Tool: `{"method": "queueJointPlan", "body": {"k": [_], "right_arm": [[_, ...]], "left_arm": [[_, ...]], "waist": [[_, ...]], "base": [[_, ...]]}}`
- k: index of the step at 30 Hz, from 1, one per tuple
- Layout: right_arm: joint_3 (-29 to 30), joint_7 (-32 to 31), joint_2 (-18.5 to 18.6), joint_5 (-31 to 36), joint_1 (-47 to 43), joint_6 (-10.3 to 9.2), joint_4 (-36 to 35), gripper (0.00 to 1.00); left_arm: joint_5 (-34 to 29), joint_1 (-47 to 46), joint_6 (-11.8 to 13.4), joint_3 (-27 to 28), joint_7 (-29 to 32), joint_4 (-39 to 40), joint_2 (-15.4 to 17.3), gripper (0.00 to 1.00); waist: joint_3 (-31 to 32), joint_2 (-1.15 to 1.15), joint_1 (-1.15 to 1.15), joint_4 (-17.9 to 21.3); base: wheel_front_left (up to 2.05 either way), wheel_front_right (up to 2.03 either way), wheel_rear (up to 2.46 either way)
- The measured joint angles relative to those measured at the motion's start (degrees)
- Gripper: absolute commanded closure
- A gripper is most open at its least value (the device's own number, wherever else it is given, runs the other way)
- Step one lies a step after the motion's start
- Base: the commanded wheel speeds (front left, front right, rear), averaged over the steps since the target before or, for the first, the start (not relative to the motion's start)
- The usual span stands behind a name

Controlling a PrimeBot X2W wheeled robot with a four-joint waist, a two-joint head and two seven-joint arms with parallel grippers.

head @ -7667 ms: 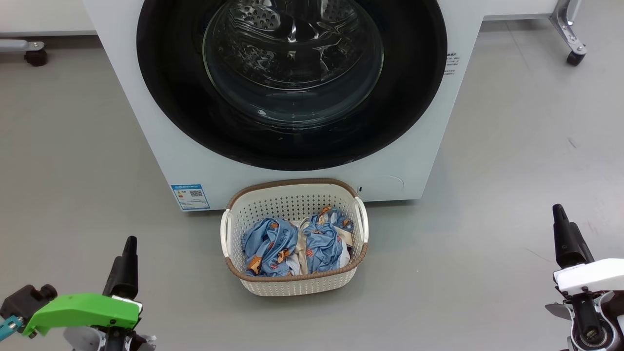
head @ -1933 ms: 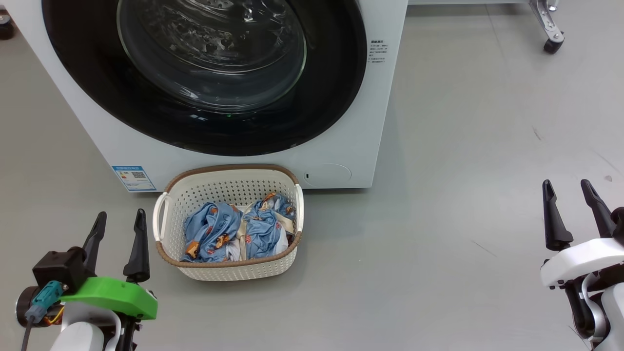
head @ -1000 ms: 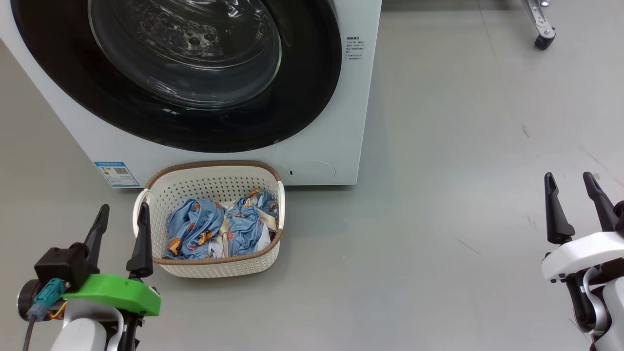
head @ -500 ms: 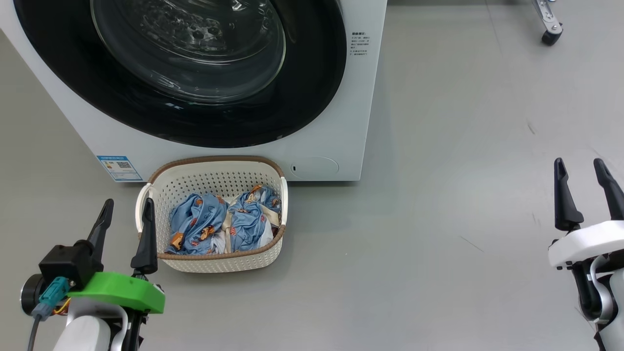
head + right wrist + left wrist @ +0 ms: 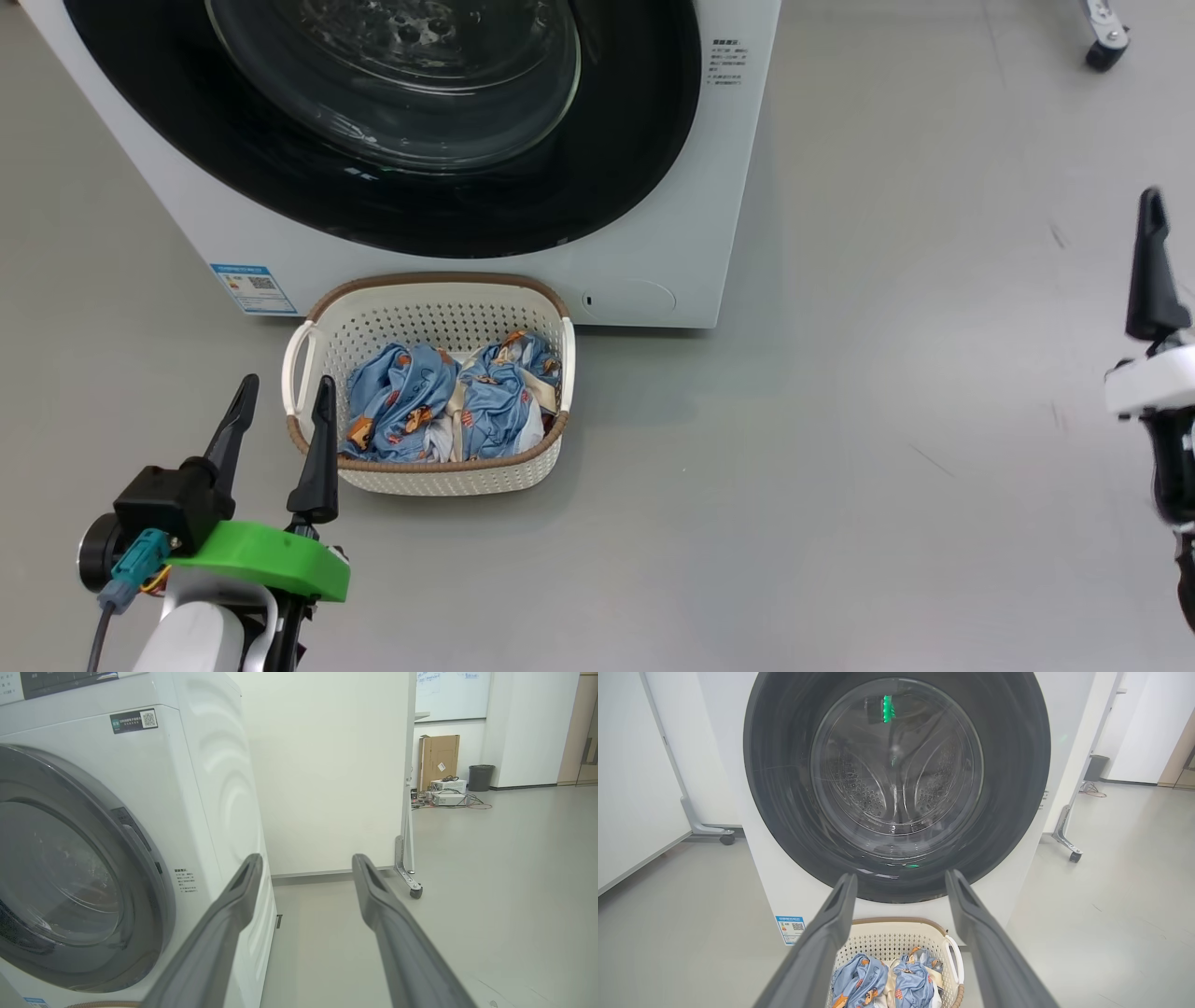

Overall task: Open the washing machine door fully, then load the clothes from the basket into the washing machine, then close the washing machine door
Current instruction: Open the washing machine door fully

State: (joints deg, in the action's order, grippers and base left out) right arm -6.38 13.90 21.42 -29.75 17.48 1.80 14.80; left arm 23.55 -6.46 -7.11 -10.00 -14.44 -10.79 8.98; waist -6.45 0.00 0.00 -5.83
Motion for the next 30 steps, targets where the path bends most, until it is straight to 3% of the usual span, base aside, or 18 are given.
{"method": "queueJointPlan", "body": {"k": [3, 7, 8, 9, 10, 20, 25, 30], "right_arm": [[1.77, -0.30, -0.76, -2.92, 2.14, 0.10, -0.67, 0.00], [6.47, -1.02, -5.64, -12.30, 4.99, 0.12, -1.48, 0.00], [7.76, -1.41, -7.08, -15.12, 5.55, 0.15, -1.45, 0.08], [9.13, -1.57, -8.43, -18.02, 5.90, 0.15, -1.41, 0.60], [10.25, -2.04, -9.44, -20.46, 6.12, 0.15, -1.30, 1.00], [17.24, -6.92, -12.47, -33.56, 10.25, -0.82, 0.75, 1.00], [18.28, -13.46, -12.63, -39.71, 13.97, -2.69, 1.43, 1.00], [18.06, -20.23, -11.43, -43.12, 18.86, -6.22, 1.41, 1.00]], "left_arm": [[0.00, 0.00, 0.00, -0.16, 0.00, 0.01, -0.29, 0.00], [0.00, -0.03, 0.00, -0.53, 0.00, 0.10, -0.31, 0.00], [0.00, -0.04, 0.00, -0.70, 0.00, 0.11, -0.33, 0.00], [0.00, -0.08, 0.00, -0.93, 0.00, 0.12, -0.37, 0.00], [0.00, -0.13, 0.00, -1.15, 0.00, 0.13, -0.43, 0.00], [0.01, -0.77, 0.00, -1.11, 0.00, 0.46, -0.63, 0.00], [0.01, -1.21, 0.00, -1.19, 0.00, 0.93, -0.66, 0.00], [0.01, -2.64, 0.00, -1.37, 0.00, 1.97, -0.78, 0.00]], "waist": [[-0.53, 0.00, 0.00, -0.74], [-1.33, 0.00, 0.00, -1.71], [-1.52, 0.00, 0.00, -1.97], [-1.69, 0.00, 0.00, -2.23], [-1.86, 0.00, 0.00, -2.50], [-3.70, 0.00, 0.00, -4.36], [-4.97, 0.00, 0.00, -4.68], [-6.55, 0.00, 0.00, -5.03]], "base": [[0.00, 0.00, 0.00], [0.00, 0.00, 0.00], [0.00, 0.00, 0.00], [0.00, 0.00, 0.00], [0.00, 0.00, 0.00], [0.00, 0.00, 0.00], [0.00, 0.00, 0.00], [0.00, 0.00, 0.00]]}}
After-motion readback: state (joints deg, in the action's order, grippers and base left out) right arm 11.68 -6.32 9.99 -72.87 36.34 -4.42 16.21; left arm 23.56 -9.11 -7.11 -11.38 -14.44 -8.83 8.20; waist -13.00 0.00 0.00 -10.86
